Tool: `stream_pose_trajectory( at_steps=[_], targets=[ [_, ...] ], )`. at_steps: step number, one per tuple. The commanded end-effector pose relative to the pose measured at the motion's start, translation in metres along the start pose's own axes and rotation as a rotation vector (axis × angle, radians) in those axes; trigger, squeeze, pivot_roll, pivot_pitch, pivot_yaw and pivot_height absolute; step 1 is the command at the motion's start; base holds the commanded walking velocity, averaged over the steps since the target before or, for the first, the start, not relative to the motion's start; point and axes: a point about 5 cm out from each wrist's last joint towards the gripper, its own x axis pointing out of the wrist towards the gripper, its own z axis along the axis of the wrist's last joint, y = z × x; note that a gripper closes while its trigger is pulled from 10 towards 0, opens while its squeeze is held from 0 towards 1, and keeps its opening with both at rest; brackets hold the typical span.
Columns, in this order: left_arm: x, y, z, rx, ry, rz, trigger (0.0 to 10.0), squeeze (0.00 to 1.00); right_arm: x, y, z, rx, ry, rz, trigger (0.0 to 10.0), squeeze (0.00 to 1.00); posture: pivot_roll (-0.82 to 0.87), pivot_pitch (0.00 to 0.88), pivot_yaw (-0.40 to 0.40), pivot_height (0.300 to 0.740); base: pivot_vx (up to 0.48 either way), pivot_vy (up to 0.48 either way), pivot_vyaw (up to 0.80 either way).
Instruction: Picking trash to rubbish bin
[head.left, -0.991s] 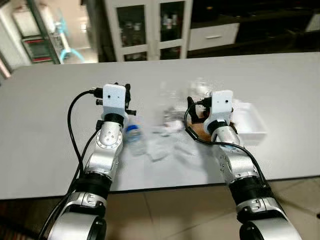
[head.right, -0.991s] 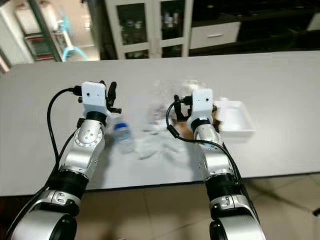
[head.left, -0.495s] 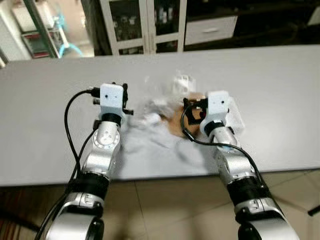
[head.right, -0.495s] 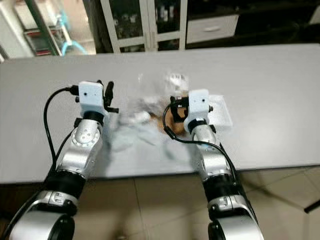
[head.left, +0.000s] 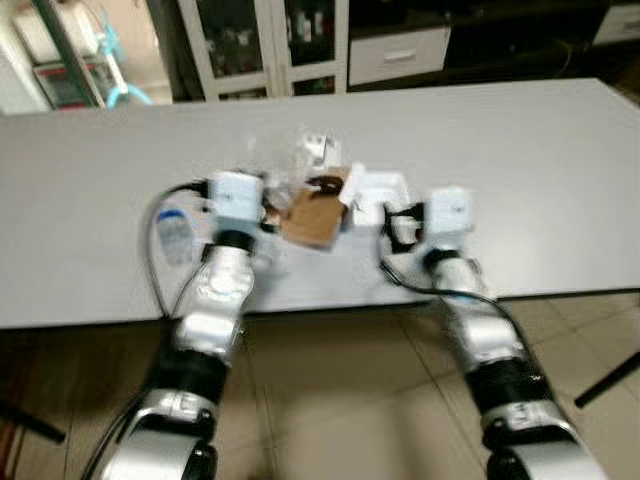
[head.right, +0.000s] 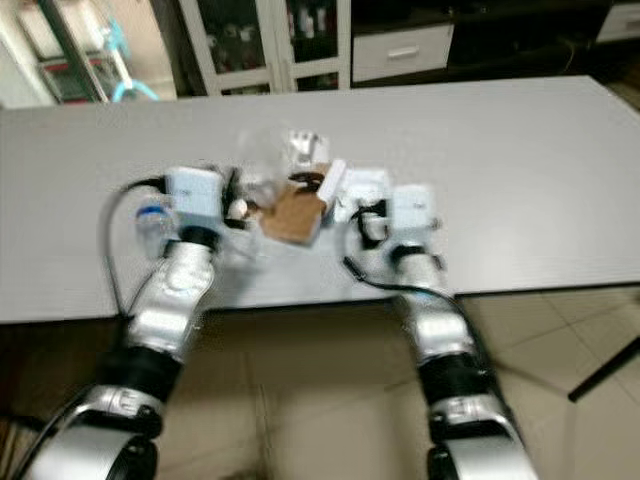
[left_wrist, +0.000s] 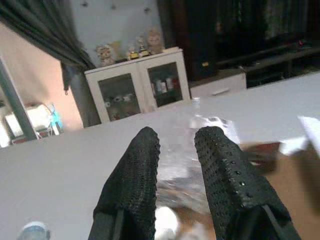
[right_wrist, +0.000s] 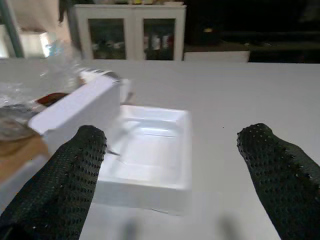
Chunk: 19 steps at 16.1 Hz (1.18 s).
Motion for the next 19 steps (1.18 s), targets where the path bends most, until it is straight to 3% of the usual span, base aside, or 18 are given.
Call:
stream_pose_trajectory(
  at_steps=[1,4,6,8,15,19],
  targets=[
    [0.005,0.017,-0.001,0.064,0.046,0.082,10.0,0.0,0.002,0.007,0.004,0.015,-0.008,0.018,10.0,0.0,-0.05,0.03,0.049,0.74,0.0,0.0,0.0],
    [0.01,0.032,0.003,0.045,0.063,0.177,10.0,0.0,0.002,0.007,0.004,0.014,-0.004,0.018,10.0,0.0,-0.04,0.031,0.049,0.74,0.0,0.0,0.0],
    [0.01,0.032,0.003,0.07,0.06,0.162,10.0,0.0,0.002,0.009,0.003,0.016,-0.001,0.022,10.0,0.0,-0.04,0.031,0.052,0.74,0.0,0.0,0.0],
    [0.008,0.029,0.0,0.044,0.083,0.155,10.0,0.0,0.002,0.01,0.003,0.019,-0.001,0.022,10.0,0.0,-0.04,0.031,0.053,0.74,0.0,0.0,0.0],
    [0.008,0.027,0.0,0.031,0.084,0.148,10.0,0.0,0.001,0.009,0.002,0.02,0.001,0.02,10.0,0.0,-0.04,0.034,0.053,0.74,0.0,0.453,0.0],
    [0.008,0.025,0.0,0.068,0.081,0.129,10.0,0.0,0.001,0.009,0.001,0.021,0.003,0.021,10.0,0.0,-0.04,0.036,0.054,0.74,0.0,0.072,0.0]
  ],
)
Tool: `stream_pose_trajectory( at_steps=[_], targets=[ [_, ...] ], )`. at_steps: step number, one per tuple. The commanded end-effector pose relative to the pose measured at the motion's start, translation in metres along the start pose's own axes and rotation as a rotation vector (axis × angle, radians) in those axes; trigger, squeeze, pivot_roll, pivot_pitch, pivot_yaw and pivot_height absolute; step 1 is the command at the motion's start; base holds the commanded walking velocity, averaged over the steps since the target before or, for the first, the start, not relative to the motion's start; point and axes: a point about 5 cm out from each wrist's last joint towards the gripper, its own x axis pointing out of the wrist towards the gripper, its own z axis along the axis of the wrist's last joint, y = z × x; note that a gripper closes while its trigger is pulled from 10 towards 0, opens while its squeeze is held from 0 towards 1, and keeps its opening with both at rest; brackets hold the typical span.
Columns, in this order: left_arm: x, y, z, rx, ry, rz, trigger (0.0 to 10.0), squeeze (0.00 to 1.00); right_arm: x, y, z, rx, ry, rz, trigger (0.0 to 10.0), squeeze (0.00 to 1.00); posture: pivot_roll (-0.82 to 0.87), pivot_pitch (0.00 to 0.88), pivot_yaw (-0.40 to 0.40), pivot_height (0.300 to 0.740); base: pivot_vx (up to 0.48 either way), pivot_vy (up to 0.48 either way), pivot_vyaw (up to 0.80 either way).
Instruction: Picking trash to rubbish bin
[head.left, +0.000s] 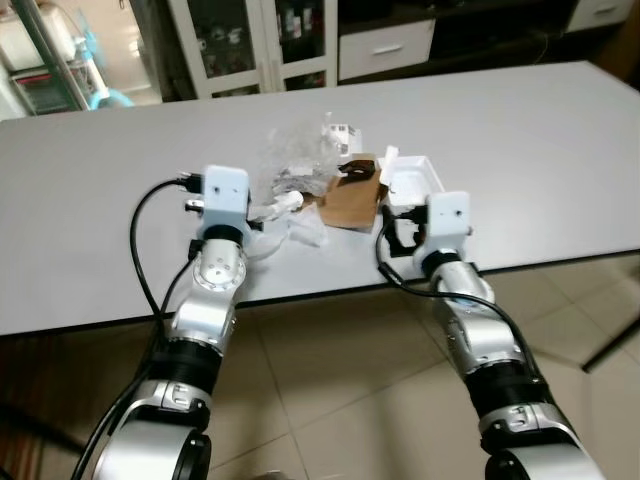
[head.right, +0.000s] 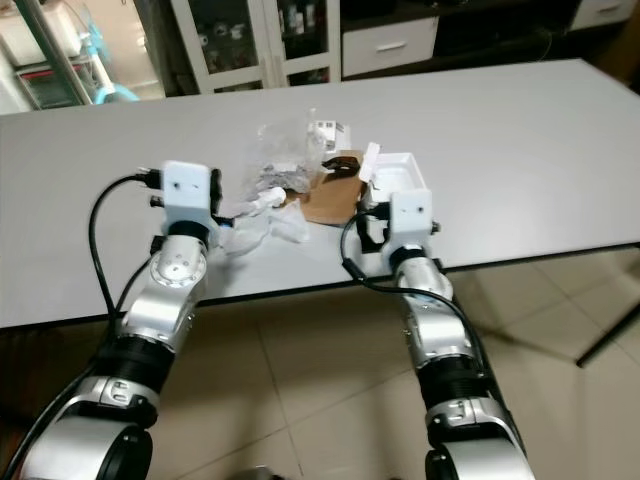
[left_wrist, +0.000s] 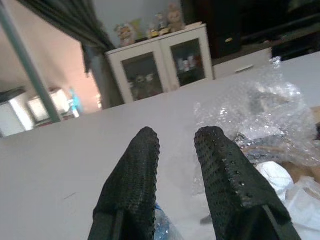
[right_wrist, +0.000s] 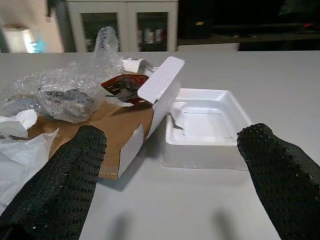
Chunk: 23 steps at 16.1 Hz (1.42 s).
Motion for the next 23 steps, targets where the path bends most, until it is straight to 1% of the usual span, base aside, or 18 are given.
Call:
stream_pose_trajectory(
  at_steps=[1,4,8,10,12,18,23],
  targets=[
    [0.0012,0.0041,0.0006,0.011,0.002,0.0,10.0,0.0,0.0022,0.0057,0.0053,0.008,-0.013,0.016,10.0,0.0,-0.05,0.036,0.056,0.74,0.0,0.0,0.0],
    [0.0003,-0.0002,0.0013,0.017,-0.004,-0.036,10.0,0.0,0.0016,0.0066,0.0033,0.003,-0.005,0.028,10.0,0.0,-0.04,0.035,0.054,0.74,0.0,0.0,0.0],
    [0.0,0.0039,-0.0023,0.024,0.016,0.003,10.0,0.0,0.0013,0.006,0.0027,-0.005,0.002,0.039,10.0,0.0,-0.05,0.03,0.053,0.74,0.0,0.0,0.0],
    [0.0002,0.0037,-0.0012,-0.008,0.014,0.008,10.0,0.0,0.0012,0.006,0.0024,-0.007,0.004,0.042,10.0,0.0,-0.05,0.028,0.054,0.74,0.0,0.0,0.0],
    [-0.0004,-0.0001,-0.0007,-0.013,0.011,-0.011,10.0,0.0,0.0009,0.0068,0.0021,-0.009,0.006,0.047,10.0,0.0,-0.05,0.025,0.057,0.74,0.122,0.0,0.0],
    [-0.0003,0.0006,-0.0014,-0.013,0.017,-0.003,10.0,0.0,0.0002,0.0069,0.0013,-0.004,0.007,0.044,10.0,0.0,-0.05,0.023,0.06,0.74,0.306,0.0,0.0],
    [-0.0006,-0.0014,-0.0002,-0.005,0.006,-0.013,10.0,0.0,0.0002,0.0075,0.0006,-0.001,0.01,0.043,10.0,0.0,-0.05,0.03,0.059,0.74,0.0,0.0,0.0]
  ],
)
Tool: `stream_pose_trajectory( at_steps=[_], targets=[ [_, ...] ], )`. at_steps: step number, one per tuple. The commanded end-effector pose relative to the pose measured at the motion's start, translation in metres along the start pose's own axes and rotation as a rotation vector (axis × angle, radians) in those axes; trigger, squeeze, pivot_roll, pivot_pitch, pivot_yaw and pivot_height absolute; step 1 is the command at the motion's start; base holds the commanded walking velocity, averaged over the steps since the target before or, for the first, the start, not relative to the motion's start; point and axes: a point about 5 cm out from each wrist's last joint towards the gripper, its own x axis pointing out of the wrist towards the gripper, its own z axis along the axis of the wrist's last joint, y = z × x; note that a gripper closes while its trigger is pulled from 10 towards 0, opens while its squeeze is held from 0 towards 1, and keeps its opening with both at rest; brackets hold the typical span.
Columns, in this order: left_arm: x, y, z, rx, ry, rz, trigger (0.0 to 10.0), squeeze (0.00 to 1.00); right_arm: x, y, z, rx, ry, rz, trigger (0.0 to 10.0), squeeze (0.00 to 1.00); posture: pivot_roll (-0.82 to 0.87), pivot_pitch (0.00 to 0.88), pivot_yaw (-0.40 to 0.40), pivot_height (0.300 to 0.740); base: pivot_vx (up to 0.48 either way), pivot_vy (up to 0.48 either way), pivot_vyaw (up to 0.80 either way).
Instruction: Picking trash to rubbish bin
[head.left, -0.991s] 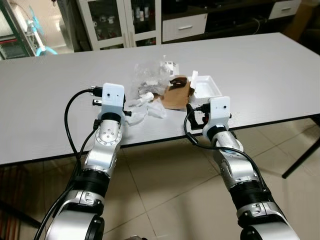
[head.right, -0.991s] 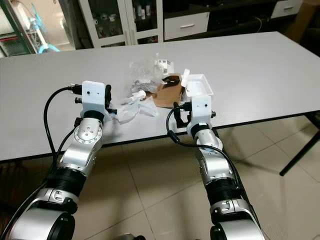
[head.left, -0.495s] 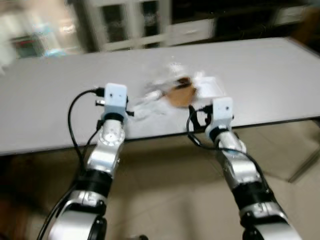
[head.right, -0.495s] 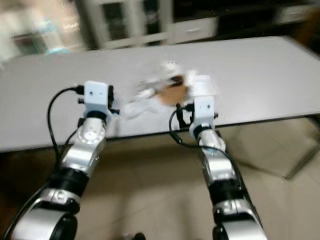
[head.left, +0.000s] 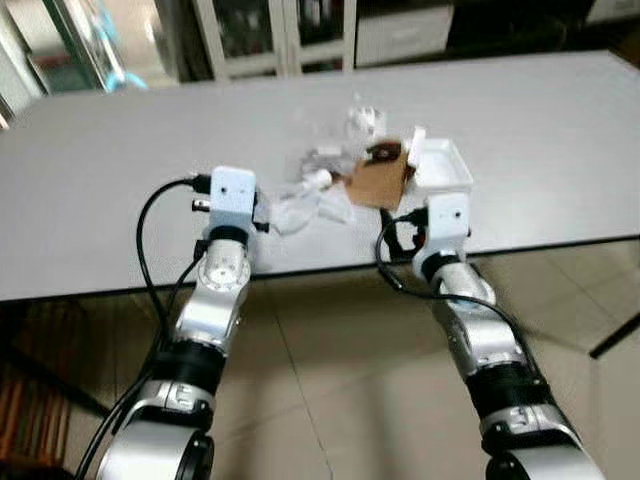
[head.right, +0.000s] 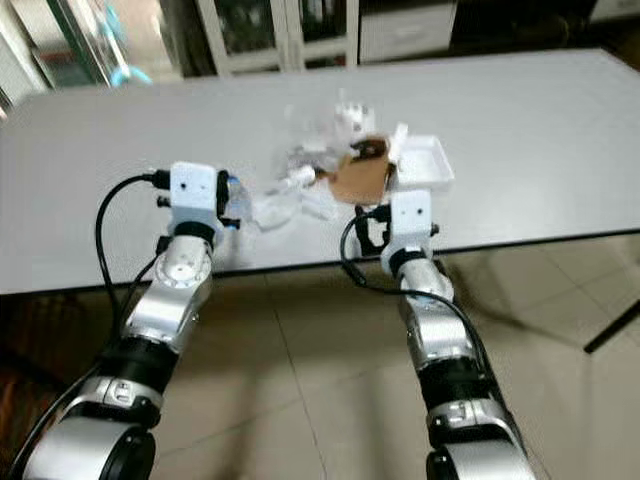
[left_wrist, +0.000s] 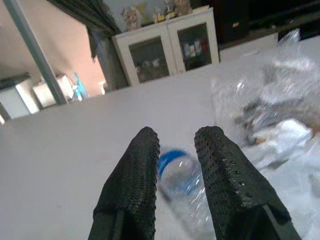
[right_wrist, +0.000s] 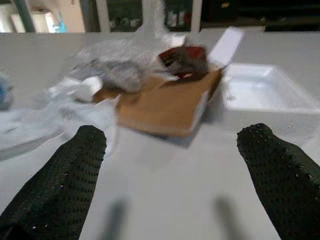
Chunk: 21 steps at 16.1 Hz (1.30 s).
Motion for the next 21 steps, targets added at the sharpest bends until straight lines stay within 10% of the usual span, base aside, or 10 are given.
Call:
stream_pose_trajectory(
  at_steps=[1,21],
  targets=[
    [0.0002,0.0034,-0.0001,0.003,-0.002,0.006,10.0,0.0,0.0012,0.0042,0.0034,0.002,-0.006,0.013,10.0,0.0,-0.05,0.032,0.06,0.74,0.0,0.0,0.0],
    [0.0007,0.0062,0.002,-0.015,-0.012,0.009,10.0,0.0,0.001,0.0037,0.0033,0.009,-0.006,0.007,10.0,0.0,-0.05,0.042,0.066,0.74,0.215,0.0,0.0]
  ],
)
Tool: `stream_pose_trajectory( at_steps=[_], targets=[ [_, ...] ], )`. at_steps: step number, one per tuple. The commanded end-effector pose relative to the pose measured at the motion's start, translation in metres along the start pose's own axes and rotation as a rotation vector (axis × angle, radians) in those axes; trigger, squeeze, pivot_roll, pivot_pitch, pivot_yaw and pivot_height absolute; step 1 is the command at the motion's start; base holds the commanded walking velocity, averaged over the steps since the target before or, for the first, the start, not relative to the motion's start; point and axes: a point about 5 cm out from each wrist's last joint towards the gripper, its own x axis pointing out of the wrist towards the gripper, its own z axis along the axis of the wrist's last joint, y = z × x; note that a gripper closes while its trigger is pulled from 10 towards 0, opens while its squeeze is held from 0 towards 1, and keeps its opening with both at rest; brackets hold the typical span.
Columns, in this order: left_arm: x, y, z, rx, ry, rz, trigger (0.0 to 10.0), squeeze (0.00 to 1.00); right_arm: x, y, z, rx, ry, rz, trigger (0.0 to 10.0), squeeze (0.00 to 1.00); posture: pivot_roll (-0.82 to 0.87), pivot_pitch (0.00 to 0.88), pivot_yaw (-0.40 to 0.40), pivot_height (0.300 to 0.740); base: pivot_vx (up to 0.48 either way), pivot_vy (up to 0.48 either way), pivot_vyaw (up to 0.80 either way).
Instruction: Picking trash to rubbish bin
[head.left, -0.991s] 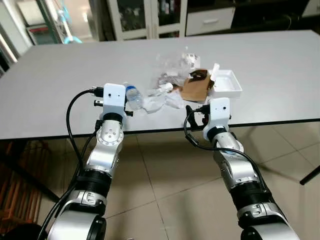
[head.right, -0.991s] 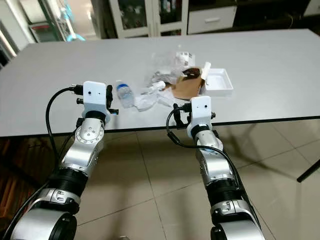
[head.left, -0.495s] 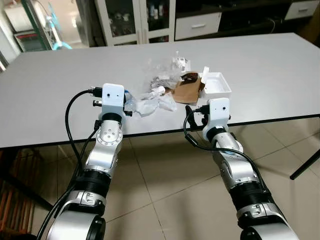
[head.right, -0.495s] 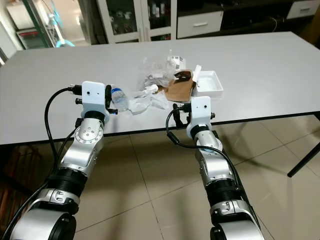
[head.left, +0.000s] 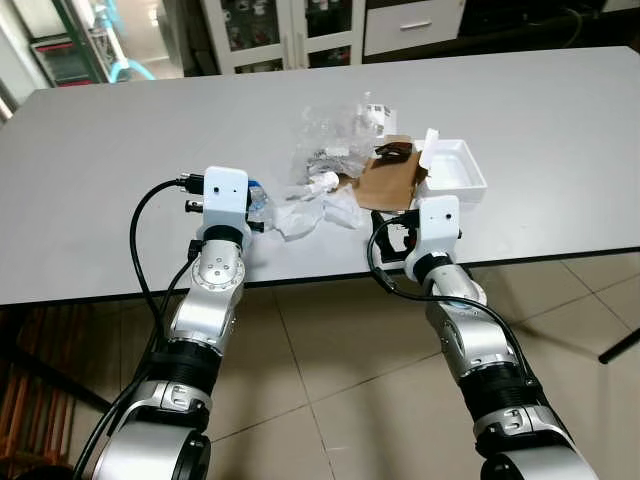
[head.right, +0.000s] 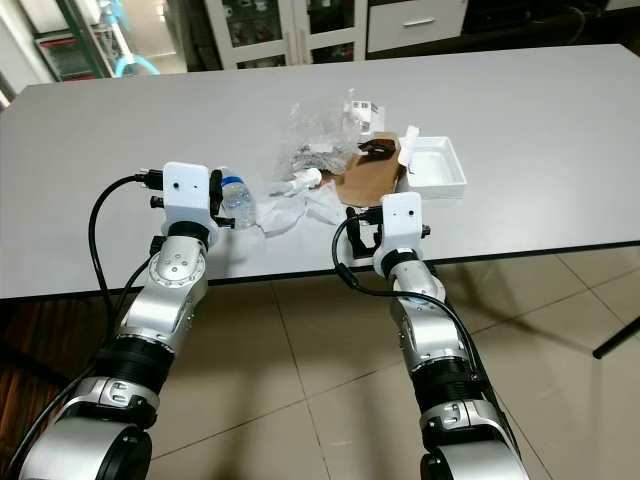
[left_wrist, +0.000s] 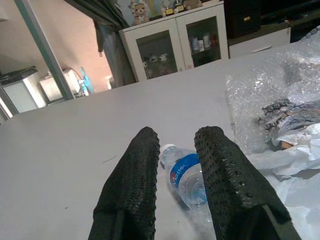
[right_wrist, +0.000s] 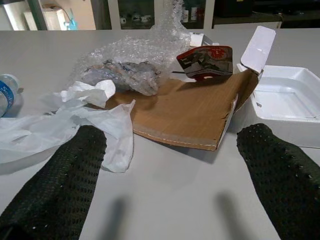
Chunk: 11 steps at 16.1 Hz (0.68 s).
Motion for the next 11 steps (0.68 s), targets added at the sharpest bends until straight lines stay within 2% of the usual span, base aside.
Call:
stream_pose_trajectory(
  at_steps=[1,11],
  targets=[
    [0.0004,0.0013,0.0025,-0.007,-0.012,-0.003,10.0,0.0,0.0008,0.0,0.0037,0.003,-0.007,0.0,10.0,0.0,-0.05,0.041,0.066,0.74,0.307,0.0,0.0],
    [0.0,0.0003,0.0034,-0.011,-0.018,0.0,10.0,0.0,0.0004,0.0007,0.0031,0.002,-0.006,0.004,10.0,0.0,-0.05,0.031,0.066,0.74,0.363,0.0,0.0]
  ],
)
